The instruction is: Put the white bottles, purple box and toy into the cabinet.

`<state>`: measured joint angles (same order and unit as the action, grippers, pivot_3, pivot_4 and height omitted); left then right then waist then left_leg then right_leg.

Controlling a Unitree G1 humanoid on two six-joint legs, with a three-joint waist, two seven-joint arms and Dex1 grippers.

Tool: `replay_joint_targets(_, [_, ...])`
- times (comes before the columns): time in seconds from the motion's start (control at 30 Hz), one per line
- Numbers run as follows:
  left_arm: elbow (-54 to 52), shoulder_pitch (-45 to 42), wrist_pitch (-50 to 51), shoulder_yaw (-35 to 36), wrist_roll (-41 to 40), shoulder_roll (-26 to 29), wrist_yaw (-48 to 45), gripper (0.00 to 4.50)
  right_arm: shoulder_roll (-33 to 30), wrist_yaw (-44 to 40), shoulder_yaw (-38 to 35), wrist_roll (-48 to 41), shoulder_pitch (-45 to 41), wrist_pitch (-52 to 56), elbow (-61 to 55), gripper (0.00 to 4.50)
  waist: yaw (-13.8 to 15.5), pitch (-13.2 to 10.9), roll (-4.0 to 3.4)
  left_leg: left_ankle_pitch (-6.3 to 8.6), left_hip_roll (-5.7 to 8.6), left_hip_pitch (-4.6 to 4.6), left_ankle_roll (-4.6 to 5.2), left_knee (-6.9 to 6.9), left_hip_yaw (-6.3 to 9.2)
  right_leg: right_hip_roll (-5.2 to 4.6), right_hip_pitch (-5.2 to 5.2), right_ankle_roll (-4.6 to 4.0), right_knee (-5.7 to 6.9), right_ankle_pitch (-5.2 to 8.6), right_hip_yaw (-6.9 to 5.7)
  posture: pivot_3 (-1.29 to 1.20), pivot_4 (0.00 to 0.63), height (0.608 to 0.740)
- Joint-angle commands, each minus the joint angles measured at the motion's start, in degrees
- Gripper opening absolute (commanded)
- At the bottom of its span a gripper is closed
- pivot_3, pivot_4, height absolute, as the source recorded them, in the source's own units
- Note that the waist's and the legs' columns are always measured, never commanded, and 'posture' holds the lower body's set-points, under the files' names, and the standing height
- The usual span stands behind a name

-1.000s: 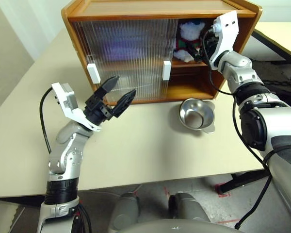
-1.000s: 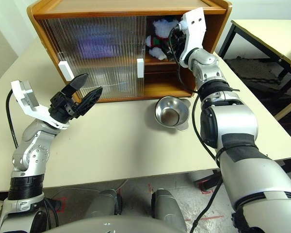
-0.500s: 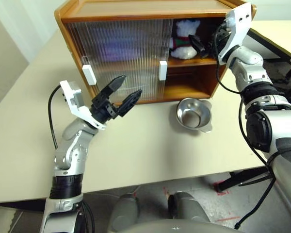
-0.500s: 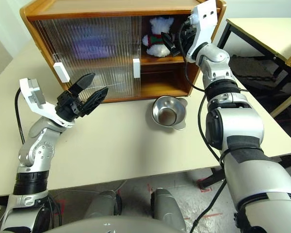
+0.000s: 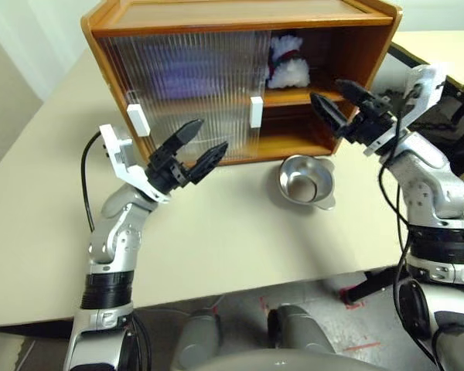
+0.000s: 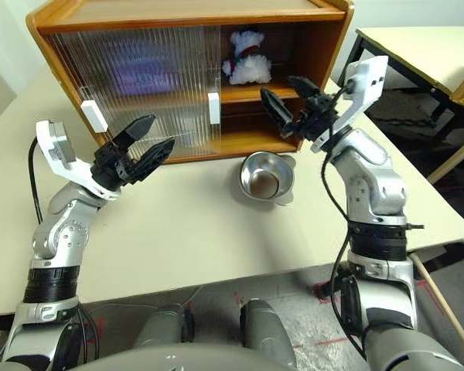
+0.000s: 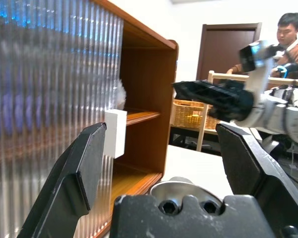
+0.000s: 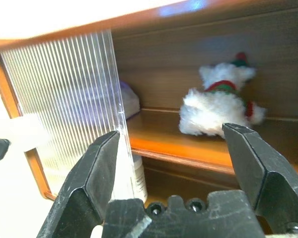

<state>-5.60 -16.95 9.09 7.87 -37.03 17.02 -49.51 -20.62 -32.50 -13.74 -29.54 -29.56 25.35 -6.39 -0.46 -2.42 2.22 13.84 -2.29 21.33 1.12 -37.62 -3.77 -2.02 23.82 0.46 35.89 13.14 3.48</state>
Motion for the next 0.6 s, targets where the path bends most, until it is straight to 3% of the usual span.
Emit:
replay_joint_targets(0.03, [0.68, 0.07, 0.69, -0.06, -0.23, 0.89, -0.96, 4.5, 0.96, 6.32, -6.33, -13.41, 7.48, 14.61, -7.94, 4.49, -0.11, 0.05, 0.08, 0.0, -0.03, -0.03, 0.0, 0.0, 0.01, 0.01, -0.05, -0.01, -0.01, 0.01, -0.04, 0.05, 0.0, 0.74])
replay_joint_targets(0.23, [0.4, 0.45, 0.93, -0.1, -0.31, 1.01, -0.98, 4.5, 2.87, 14.21, -13.9, -30.97, 14.12, 27.06, -8.8, 4.49, -0.7, -0.01, 0.0, 0.0, -0.02, -0.04, 0.0, 0.0, -0.08, 0.05, -0.22, -0.15, -0.02, 0.08, 0.07, 0.05, 0.0, 0.74])
replay_joint_targets(0.6, [0.66, -0.05, 0.98, 0.19, -0.19, 1.27, -1.06, 4.5, 6.46, 25.45, -21.26, -54.22, 23.82, 31.5, 0.5, 4.49, -1.64, -0.02, 0.0, 0.0, 0.05, -0.03, 0.0, 0.03, 0.01, 0.08, -0.37, -0.16, -0.1, 0.15, 0.02, 0.05, 0.0, 0.74])
